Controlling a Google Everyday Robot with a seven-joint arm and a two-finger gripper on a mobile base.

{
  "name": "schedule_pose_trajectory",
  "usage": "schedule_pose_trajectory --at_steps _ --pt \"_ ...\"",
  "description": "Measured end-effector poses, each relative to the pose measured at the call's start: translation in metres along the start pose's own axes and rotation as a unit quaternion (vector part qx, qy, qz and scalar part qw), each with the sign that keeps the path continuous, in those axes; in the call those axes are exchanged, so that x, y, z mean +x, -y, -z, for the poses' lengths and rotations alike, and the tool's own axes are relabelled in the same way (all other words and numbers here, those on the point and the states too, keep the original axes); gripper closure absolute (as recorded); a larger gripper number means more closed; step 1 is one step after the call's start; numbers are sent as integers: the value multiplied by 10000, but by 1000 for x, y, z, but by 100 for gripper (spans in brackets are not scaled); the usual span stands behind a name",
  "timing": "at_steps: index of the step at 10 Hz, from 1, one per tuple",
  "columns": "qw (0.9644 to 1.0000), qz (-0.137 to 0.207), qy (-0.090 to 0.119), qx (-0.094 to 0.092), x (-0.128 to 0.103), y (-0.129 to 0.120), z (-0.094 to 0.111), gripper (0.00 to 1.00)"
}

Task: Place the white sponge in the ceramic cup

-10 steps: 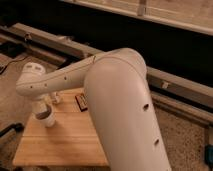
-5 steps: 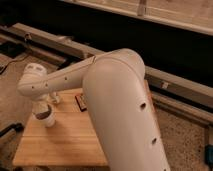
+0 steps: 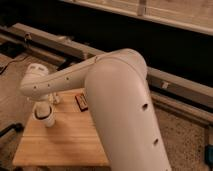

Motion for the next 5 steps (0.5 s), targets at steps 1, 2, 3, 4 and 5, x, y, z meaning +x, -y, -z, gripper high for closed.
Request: schedule_pose_trajectory --at_steps 1,2,3,4,5 --pt "10000 -9 8 0 -1 -2 1 20" --pt "10000 -24 6 22 -1 -3 3 20" --pt "9999 -90 -5 67 -1 -5 6 20" --pt "9999 -143 -24 80 2 -9 8 20" --pt "9999 -138 -18 87 1 -8 8 20"
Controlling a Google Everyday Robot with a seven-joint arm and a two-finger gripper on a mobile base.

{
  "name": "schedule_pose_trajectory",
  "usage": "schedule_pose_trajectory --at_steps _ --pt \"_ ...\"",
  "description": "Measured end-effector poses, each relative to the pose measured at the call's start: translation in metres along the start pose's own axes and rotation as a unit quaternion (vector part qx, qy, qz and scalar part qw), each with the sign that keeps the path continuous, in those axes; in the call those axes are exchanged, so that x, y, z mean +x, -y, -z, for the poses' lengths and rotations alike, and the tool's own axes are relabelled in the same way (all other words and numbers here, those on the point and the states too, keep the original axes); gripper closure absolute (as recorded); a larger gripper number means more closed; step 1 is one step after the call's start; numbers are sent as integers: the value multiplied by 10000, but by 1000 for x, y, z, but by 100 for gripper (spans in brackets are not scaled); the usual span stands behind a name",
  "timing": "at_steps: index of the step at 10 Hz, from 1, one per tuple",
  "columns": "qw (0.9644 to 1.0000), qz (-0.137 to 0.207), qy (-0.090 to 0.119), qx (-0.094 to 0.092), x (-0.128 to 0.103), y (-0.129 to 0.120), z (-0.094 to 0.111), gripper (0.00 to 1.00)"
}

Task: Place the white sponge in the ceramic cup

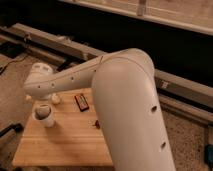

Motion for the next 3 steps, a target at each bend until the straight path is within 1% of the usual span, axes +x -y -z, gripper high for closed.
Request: schedule_pose_trajectory --at_steps 3 --pt "10000 -6 4 -2 0 -1 0 20"
